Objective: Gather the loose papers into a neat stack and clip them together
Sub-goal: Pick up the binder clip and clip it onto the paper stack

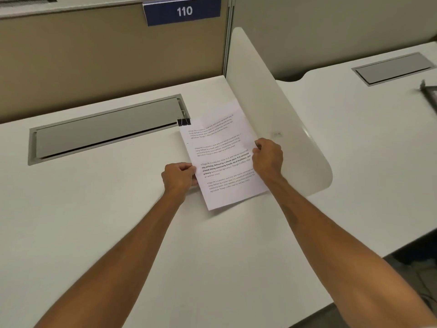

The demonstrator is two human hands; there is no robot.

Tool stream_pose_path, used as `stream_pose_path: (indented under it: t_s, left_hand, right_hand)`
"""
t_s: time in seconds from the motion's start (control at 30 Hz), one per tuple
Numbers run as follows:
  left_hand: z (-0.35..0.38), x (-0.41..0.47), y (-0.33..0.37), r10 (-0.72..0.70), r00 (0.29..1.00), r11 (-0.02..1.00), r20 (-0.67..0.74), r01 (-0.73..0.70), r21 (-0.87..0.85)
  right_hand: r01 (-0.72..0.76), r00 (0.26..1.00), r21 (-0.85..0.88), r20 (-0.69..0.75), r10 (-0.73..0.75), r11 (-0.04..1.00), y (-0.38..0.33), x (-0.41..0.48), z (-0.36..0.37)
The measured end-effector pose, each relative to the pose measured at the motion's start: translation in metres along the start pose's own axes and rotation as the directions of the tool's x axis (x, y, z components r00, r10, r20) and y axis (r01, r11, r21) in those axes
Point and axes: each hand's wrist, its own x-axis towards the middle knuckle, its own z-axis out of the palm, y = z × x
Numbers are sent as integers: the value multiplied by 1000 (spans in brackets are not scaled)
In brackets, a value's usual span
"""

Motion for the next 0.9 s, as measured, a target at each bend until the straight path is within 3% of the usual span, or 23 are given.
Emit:
stream_pose_path:
  t_s: [0.47,0.9]
  left_hand:
    - [19,11,-7,-104,993,995,-50,105,3]
    - [16,8,-10,-54,994,997,-91,58,41]
  right_hand:
    - [73,997,-209,11,-72,975,11,1,17]
    - [168,984,-352,108,-139,921,10,-2,22]
